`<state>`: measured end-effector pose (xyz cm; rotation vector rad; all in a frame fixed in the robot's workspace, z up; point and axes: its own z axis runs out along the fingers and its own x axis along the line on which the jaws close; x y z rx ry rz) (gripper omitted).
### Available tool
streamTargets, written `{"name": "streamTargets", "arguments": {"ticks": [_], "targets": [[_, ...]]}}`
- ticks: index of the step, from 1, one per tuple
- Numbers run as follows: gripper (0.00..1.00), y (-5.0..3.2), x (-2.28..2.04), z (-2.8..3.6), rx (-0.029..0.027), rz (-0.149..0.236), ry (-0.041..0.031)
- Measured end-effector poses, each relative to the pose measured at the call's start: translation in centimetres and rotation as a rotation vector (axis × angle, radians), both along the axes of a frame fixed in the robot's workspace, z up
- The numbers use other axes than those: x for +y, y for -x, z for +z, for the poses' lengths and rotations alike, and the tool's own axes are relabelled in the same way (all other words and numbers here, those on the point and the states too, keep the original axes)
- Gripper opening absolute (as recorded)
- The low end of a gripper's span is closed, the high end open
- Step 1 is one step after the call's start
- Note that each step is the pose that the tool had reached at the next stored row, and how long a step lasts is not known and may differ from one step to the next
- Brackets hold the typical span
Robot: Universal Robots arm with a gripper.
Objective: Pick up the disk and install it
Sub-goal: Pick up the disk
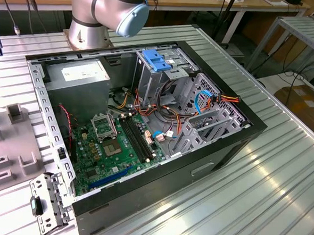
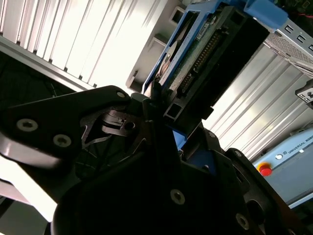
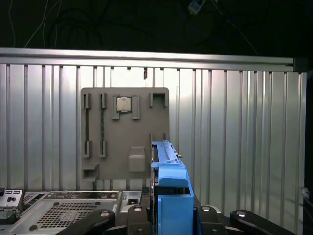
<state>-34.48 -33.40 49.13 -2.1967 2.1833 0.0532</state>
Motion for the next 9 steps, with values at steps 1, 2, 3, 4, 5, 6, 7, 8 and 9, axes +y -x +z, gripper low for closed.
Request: {"name": "streamTargets", "arguments": {"ticks": [1,2,3,4,5,6,7,8,9], "targets": [[0.37,-0.14,0.00,0.00,0.0002,0.000,0.0000],[0.37,-0.34,-0.01,0.00,0.0004,0.000,0.0000],[0.37,-0.52,-0.01,0.00,0.0006,0.000,0.0000],[0.37,-0.69,-0.02,0.00,0.0008,0.000,0.0000],[0.37,-0.91,-0.02,0.00,0.0010,0.000,0.0000],[0.37,-1.02,-0.02,0.00,0.0010,0.000,0.0000],[0.37,-1.10,-0.03,0.00,0.0011,0.000,0.0000],[0.37,-1.25,-0.03,0.00,0.0013,0.000,0.0000],[0.37,-1.37,-0.03,0.00,0.0014,0.000,0.0000]]}}
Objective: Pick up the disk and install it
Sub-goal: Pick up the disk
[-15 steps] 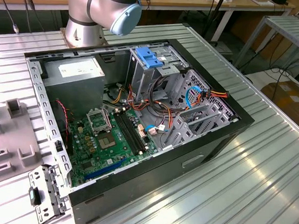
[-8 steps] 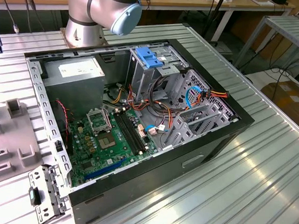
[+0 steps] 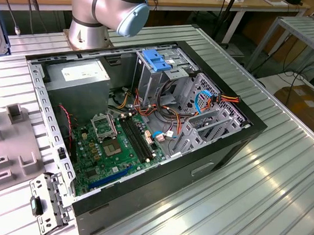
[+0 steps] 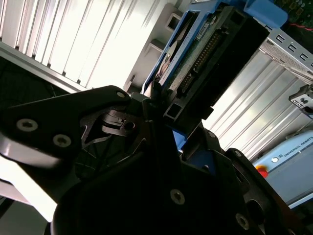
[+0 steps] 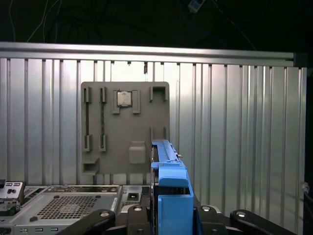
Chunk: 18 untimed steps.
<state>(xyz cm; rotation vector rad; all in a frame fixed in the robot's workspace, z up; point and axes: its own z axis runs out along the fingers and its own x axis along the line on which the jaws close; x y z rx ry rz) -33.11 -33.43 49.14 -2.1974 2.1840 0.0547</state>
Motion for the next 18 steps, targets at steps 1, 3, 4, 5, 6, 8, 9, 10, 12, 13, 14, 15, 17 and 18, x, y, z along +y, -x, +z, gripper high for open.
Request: {"name": "streamTargets", "arguments": {"ticks": [1,3,4,5,6,8,9,10,12,13,14,15,17,18], "targets": [[0.37,-0.10,0.00,0.00,0.0001,0.000,0.0000],[0.37,-0.38,-0.01,0.00,0.0003,0.000,0.0000],[0.37,-0.53,-0.01,0.00,0.0005,0.000,0.0000],[0.37,-0.67,-0.01,0.00,0.0007,0.000,0.0000],[0.37,-0.74,-0.01,0.00,0.0007,0.000,0.0000],[0.37,-0.97,-0.02,-0.01,0.0008,0.000,0.0000],[0.37,-1.06,-0.02,0.00,0.0010,0.000,0.0000],[0.37,-1.19,-0.02,0.00,0.0012,0.000,0.0000],[0.37,-1.36,-0.03,0.00,0.0014,0.000,0.0000],[0.37,-1.47,-0.03,0.00,0.0015,0.000,0.0000],[0.37,-1.55,-0.03,0.00,0.0015,0.000,0.0000],[0.37,-1.67,-0.03,0.00,0.0016,0.000,0.0000],[0.37,-1.82,-0.03,0.00,0.0018,0.000,0.0000],[0.37,-1.90,-0.03,-0.01,0.0018,0.000,0.0000]]}}
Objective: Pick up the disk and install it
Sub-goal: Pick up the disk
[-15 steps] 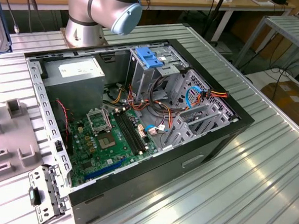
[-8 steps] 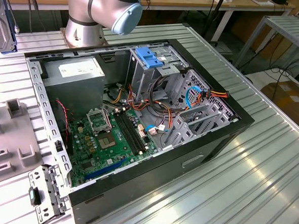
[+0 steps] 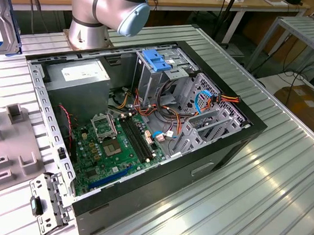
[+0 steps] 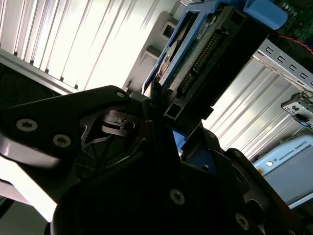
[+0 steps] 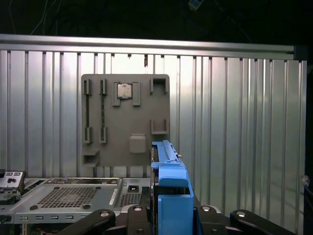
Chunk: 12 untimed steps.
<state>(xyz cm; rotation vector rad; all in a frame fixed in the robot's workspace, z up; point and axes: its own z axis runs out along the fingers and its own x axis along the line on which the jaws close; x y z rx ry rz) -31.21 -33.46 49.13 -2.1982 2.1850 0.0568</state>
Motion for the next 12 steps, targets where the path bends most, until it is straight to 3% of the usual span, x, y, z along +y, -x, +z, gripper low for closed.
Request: {"name": "streamTargets", "arguments": {"ticks": [12], "targets": [[0.37,-0.98,-0.04,0.00,0.0006,0.000,0.0000]]}}
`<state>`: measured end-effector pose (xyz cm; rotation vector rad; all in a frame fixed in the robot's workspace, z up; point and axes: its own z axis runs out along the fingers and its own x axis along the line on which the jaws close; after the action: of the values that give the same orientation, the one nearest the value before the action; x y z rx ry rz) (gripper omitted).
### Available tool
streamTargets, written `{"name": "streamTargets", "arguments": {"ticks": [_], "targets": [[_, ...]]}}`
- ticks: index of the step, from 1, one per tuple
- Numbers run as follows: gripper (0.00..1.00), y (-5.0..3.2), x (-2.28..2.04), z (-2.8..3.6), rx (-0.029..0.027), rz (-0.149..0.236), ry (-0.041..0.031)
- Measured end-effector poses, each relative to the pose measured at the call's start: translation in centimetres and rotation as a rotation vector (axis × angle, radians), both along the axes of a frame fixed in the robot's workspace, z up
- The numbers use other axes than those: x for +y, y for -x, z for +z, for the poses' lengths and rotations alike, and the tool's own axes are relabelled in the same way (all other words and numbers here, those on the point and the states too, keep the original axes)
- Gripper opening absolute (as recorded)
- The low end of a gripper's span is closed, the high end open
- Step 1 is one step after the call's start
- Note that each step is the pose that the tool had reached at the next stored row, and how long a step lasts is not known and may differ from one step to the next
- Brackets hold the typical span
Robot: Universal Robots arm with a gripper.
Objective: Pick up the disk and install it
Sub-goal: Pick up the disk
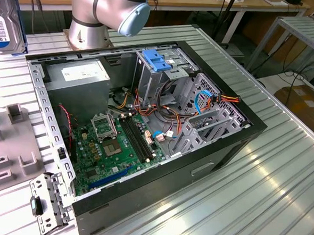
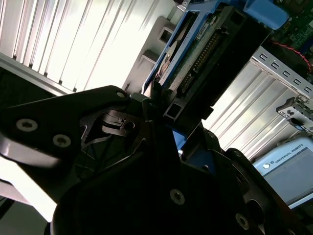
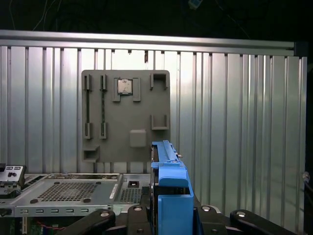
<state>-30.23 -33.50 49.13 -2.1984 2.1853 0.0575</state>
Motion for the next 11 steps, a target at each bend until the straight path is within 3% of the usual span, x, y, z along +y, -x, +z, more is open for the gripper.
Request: {"name": "streamTargets", "arguments": {"ticks": [11], "targets": [[0.37,-0.79,-0.05,0.00,0.0003,0.000,0.0000]]}}
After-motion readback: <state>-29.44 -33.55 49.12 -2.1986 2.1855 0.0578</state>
